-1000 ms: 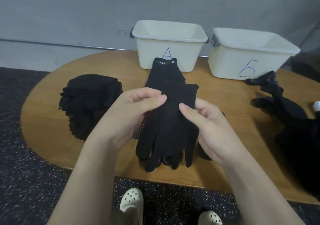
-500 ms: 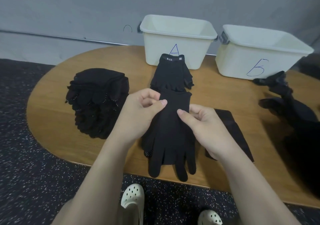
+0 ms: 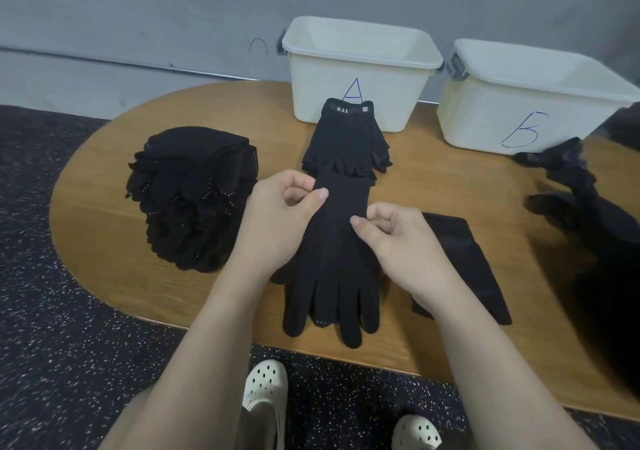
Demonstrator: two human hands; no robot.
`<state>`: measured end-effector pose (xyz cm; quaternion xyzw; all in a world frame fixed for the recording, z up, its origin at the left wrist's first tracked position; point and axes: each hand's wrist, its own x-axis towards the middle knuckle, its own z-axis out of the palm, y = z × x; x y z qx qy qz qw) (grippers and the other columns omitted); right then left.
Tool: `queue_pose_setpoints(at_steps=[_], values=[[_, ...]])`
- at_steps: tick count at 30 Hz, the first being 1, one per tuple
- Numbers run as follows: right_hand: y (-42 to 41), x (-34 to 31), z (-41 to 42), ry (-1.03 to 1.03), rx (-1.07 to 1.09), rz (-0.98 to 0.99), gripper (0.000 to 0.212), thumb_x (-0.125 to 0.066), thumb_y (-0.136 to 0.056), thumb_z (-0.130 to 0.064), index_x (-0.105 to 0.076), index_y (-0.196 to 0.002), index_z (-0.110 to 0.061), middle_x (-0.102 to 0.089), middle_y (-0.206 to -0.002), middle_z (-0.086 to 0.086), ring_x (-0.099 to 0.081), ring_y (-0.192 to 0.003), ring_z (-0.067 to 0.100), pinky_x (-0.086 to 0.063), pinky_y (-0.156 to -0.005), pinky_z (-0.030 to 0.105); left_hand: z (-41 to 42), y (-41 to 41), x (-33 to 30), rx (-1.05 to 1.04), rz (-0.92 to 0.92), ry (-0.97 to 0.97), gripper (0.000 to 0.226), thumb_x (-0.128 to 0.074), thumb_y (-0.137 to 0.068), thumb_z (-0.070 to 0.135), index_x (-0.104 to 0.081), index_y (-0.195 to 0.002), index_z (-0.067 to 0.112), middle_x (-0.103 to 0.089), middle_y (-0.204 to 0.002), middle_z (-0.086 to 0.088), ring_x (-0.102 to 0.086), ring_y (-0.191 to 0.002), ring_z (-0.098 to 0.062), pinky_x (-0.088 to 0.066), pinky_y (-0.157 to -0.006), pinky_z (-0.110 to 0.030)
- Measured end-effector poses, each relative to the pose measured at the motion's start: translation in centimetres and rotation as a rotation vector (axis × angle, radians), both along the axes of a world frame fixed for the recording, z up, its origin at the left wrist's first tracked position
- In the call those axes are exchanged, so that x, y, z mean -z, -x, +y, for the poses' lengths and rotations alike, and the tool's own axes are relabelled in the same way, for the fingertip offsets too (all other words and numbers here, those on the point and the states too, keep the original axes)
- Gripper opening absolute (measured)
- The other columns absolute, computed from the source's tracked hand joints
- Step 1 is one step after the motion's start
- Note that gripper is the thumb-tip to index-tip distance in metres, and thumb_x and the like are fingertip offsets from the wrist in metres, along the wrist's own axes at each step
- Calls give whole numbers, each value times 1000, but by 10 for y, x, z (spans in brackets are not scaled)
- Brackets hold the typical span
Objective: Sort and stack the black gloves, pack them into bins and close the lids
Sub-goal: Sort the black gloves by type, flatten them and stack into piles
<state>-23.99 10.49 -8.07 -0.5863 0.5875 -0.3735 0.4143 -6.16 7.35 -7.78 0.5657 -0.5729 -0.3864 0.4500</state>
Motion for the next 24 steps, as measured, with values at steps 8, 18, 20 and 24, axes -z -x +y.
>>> queue_pose_setpoints(at_steps=[8,18,20,24], values=[[1,8,-8,94,48,127,29,-61,-102,-31,-65,-88,-7,-75,-85,8,-72,-83,28,-59,-77,51,-5,-4,14,9,-124,-8,18,-69,-98,20,-70,-116,21,-72,-105,7,-70,-97,-10,-60,-87,-34],[5,17,-12,154,113,321,20,-65,-100,-28,-66,-81,-20,-68,-72,-6,-66,-73,15,-56,-69,36,-5,0,23,-28,-339,54,19,-66,-100,17,-70,-118,17,-66,-89,12,-64,-84,-5,-44,-71,-5],[4,18,-14,148,127,326,18,-65,-100,-29,-67,-83,-23,-69,-72,-6,-67,-77,17,-57,-72,39,-5,1,24,-30,-355,54,20,-64,-100,15,-69,-119,16,-64,-89,13,-60,-81,1,-43,-66,-1],[2,20,-19,114,157,363,15,-64,-100,-30,-68,-87,-24,-69,-69,-7,-66,-73,14,-58,-72,41,-3,5,24,-46,-376,50,24,-63,-100,18,-68,-124,16,-67,-101,5,-60,-87,-1,-38,-66,1]])
